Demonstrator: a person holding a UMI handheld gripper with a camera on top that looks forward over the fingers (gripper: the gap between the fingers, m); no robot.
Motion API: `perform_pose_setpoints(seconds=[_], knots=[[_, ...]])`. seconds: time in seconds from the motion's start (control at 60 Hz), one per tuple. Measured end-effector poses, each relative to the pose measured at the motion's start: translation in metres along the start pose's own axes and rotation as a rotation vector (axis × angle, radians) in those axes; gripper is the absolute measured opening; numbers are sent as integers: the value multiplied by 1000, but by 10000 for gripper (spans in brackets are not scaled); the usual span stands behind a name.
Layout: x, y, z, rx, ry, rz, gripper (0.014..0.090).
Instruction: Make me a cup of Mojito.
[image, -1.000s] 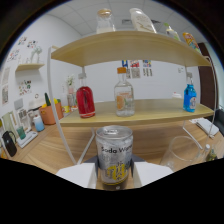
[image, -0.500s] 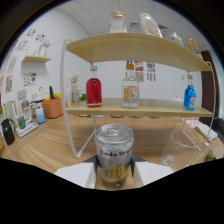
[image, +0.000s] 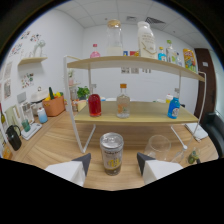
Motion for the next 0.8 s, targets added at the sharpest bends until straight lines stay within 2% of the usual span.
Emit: perform_pose_setpoints(seconds=[0.367,0.483,0.8], knots=[[62,32,-77,-180,86,11,859],[83,36,-88,-202,112,0,860],[94,39,-97,-235,99,13,859]])
